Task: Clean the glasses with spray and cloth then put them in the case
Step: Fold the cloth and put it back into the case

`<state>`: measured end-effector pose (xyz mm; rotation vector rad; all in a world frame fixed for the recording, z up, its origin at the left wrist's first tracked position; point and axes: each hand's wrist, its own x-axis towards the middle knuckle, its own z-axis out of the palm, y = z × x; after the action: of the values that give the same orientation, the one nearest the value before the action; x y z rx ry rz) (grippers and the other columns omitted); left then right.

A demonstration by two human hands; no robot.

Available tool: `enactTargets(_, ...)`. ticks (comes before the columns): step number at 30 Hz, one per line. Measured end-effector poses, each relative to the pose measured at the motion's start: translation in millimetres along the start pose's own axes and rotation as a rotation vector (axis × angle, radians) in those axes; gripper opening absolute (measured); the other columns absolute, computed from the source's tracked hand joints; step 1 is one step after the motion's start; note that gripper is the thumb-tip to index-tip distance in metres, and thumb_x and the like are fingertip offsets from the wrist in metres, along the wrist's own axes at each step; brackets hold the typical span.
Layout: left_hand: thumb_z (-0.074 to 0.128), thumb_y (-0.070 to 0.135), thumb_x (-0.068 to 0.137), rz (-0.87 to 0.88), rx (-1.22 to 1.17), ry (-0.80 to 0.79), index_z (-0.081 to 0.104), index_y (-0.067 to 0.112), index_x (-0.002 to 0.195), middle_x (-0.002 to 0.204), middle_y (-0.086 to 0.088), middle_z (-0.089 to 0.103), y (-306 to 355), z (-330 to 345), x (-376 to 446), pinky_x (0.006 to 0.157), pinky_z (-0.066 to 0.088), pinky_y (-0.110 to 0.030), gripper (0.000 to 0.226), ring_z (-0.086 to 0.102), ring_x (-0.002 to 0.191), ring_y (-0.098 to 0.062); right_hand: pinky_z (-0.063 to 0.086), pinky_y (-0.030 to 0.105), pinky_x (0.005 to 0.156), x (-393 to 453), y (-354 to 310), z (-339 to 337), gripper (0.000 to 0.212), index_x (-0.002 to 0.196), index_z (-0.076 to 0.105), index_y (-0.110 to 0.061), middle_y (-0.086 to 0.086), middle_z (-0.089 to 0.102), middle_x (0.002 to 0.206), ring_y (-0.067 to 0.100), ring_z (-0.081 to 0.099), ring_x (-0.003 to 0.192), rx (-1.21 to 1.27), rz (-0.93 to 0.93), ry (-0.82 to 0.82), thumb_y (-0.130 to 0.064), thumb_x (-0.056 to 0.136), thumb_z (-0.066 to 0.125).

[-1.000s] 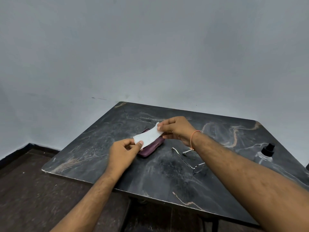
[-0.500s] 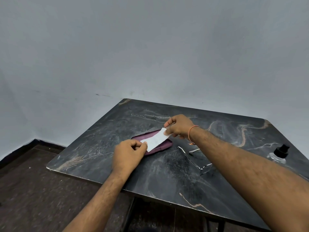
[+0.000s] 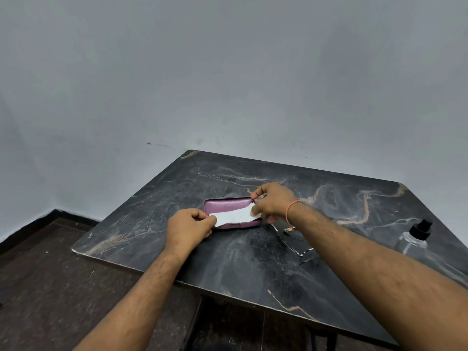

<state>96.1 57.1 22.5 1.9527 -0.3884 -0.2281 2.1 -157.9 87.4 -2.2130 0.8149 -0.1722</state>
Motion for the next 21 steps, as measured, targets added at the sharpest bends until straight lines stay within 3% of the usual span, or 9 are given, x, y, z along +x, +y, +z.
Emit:
enactTargets(2,0.079,0.02,0.084,-0.045,-0.037,-0.017,0.082,0.015,0.072,0.064,-0.002,0.08,0.4,-0.5,3.8,0.087,0.068,-0.037,0.013,0.079,0.065,-0.015,0.069,0.044,0.067,-2.7,0.8,1.3,0.041,0.11,0.073,-0.015,0.005,0.076,0.087,0.02,0.07,0.064,-0.024,-0.008,0.018,0.001,0.076,0.089)
enactTargets(6,0.083,0.014,0.085,-0.129,-0.121,-0.044,0.082,0.008,0.075,0.067,-0.01,0.08,1.8,-0.4,12.2,0.088,0.069,-0.041,0.011,0.084,0.078,-0.027,0.069,0.042,0.065,-5.9,0.8,2.5,0.045,0.109,0.073,-0.019,0.009,0.078,0.098,0.022,0.077,0.067,-0.08,-0.021,0.038,-0.001,0.073,0.09)
enactTargets(12,0.087,0.011,0.079,-0.133,-0.092,-0.06,0.083,0.009,0.073,0.068,-0.009,0.081,1.4,-1.0,16.0,0.076,0.069,-0.032,0.008,0.078,0.066,-0.015,0.058,0.02,0.05,-5.5,0.3,3.7,0.047,0.112,0.073,-0.025,0.001,0.073,0.11,0.011,0.07,0.067,-0.237,-0.083,0.005,-0.006,0.072,0.09)
enactTargets(16,0.085,0.004,0.08,-0.099,-0.098,-0.051,0.081,0.008,0.08,0.07,-0.011,0.081,0.3,-0.6,17.3,0.059,0.065,-0.025,0.006,0.079,0.061,-0.015,0.054,0.022,0.077,-2.9,0.1,7.8,0.053,0.119,0.074,-0.028,-0.008,0.072,0.11,0.012,0.067,0.089,-0.37,-0.143,-0.01,-0.013,0.072,0.091)
enactTargets(21,0.082,-0.003,0.081,-0.12,-0.128,-0.054,0.073,0.006,0.09,0.069,-0.012,0.08,1.0,-0.7,23.4,0.051,0.063,-0.025,0.016,0.08,0.061,-0.02,0.05,0.021,0.081,-2.6,-3.5,5.1,0.055,0.125,0.073,-0.028,-0.007,0.07,0.117,0.013,0.064,0.095,-0.466,-0.167,-0.042,-0.016,0.074,0.089)
